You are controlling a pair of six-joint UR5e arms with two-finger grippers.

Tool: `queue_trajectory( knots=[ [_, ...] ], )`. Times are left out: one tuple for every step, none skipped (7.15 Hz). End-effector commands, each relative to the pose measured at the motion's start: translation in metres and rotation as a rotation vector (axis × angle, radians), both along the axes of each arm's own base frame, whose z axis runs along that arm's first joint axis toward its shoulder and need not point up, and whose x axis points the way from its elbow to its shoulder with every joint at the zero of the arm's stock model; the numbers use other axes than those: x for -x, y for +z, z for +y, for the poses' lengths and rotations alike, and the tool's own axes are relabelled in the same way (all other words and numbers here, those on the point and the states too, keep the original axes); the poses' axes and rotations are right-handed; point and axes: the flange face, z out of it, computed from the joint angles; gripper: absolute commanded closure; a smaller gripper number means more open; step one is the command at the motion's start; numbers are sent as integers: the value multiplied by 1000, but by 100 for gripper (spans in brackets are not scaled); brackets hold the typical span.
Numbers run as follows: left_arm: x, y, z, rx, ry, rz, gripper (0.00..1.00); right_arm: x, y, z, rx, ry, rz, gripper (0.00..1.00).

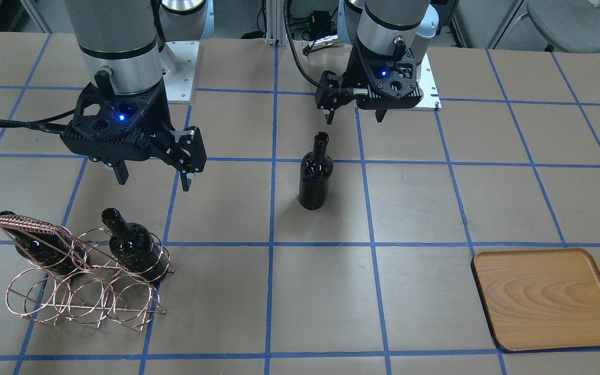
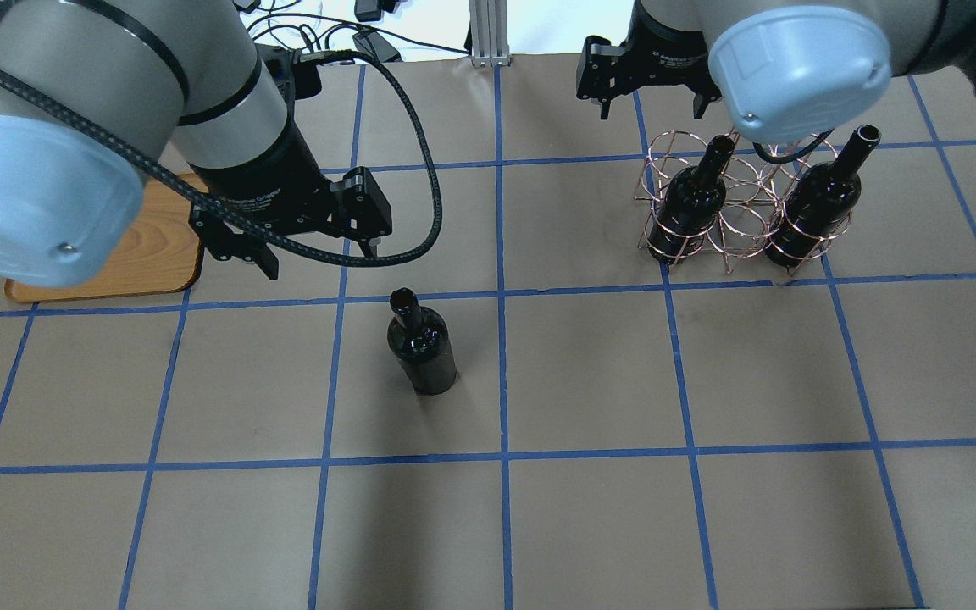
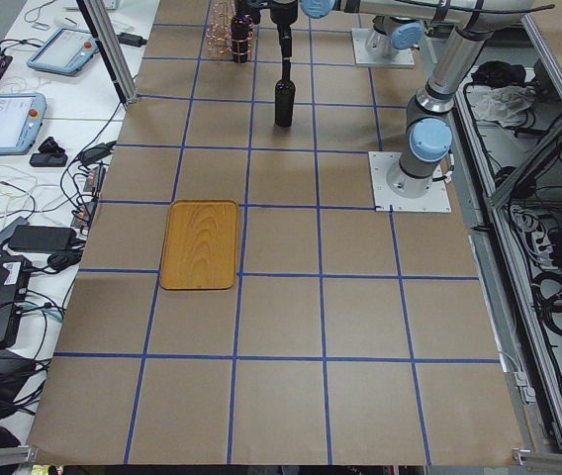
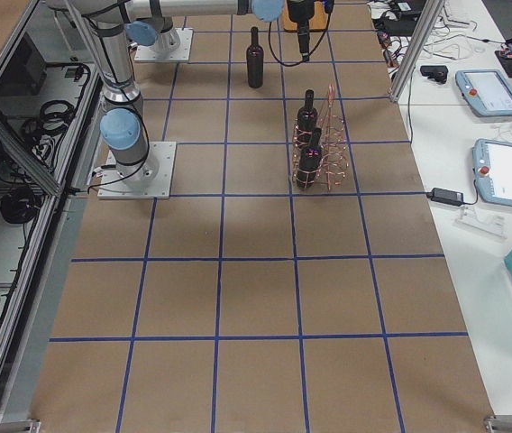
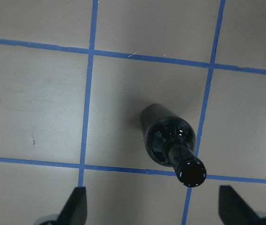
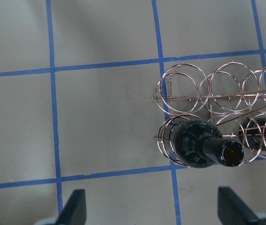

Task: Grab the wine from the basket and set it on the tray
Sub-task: 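Move the left gripper over the standing bottle and lower onto its neck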

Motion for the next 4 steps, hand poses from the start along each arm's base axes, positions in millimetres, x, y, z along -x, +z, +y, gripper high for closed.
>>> queue_trajectory(
  knots=[
    [17,-19,-3,-35,1,50,0,0,-5,9,-78,43,-10,0],
    [20,-31,-13,-39,1,52,0,-6,-9,10,-106,105,-60,0],
    [21,-40,-16,-49,0,51,0,-4,-13,13,-141,156,-41,0],
    [21,-49,-15,-63,2,48,0,6,-13,11,-153,209,-30,0]
  ],
)
